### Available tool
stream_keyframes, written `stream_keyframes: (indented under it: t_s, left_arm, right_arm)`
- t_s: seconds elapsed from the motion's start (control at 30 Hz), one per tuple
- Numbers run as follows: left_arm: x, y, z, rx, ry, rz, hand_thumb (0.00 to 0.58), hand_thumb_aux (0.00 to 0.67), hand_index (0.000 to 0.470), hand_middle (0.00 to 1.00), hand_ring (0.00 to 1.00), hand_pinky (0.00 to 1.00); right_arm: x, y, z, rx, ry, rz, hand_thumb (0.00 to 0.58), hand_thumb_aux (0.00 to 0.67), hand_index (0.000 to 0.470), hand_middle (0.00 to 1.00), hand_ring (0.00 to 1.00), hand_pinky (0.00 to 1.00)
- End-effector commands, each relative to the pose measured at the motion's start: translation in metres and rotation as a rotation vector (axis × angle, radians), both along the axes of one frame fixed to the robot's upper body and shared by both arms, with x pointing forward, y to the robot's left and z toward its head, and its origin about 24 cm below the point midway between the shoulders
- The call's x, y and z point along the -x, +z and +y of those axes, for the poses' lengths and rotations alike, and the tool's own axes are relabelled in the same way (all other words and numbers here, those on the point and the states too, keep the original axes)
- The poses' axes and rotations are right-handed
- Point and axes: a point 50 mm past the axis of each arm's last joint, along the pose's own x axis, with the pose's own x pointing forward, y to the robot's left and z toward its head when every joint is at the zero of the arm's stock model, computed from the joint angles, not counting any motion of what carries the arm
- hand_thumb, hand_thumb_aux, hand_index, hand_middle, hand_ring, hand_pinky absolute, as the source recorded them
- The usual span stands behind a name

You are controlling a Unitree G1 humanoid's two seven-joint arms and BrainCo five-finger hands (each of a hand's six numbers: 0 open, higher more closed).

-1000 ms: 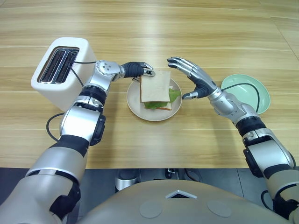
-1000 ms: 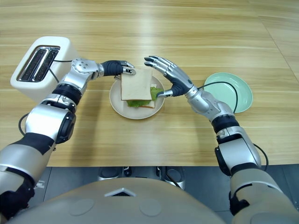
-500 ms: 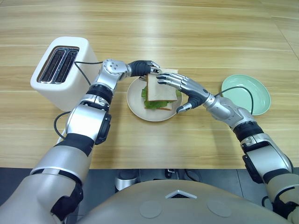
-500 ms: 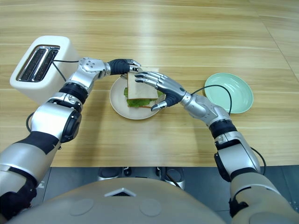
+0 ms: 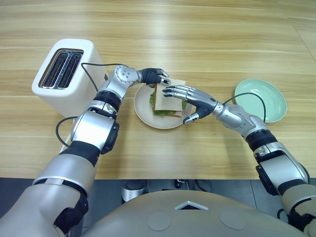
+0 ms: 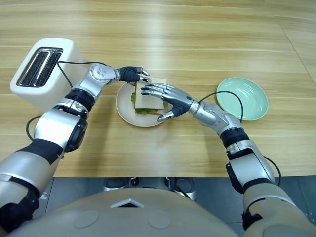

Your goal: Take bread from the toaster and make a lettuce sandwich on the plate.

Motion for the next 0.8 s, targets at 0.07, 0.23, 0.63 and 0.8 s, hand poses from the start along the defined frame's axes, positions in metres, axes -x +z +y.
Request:
stream_keyframes:
  t_s: [0.07,0.23,0.63,0.8]
  left_arm:
    - [0.005,-0.012,-0.004,-0.03,-0.015,0.023,0.58,0.67,0.46,1.0,1.0,1.0]
    - [0.005,-0.011,-0.005,-0.029,-0.014,0.015,0.58,0.67,0.46,1.0,1.0,1.0]
    - [0.005,-0.013,-0.005,-0.044,-0.014,0.007,0.58,0.662,0.455,1.0,1.0,1.0]
    - [0.002,-0.008,-0.004,-0.106,-0.014,-0.091,0.0,0.0,0.0,1.0,1.0,1.0]
  right_arm:
    - [-0.004,-0.01,0.003,0.081,-0.003,0.051,0.0,0.0,0.0,0.0,0.0,0.0]
    - [-0.01,-0.016,0.011,0.139,0.004,0.072,0.0,0.0,0.0,0.0,0.0,0.0]
    - [-0.016,-0.034,0.023,0.253,0.022,0.189,0.0,0.0,0.0,0.0,0.0,0.0]
    - [-0.014,-0.038,0.02,0.263,0.026,0.222,0.0,0.0,0.0,0.0,0.0,0.0]
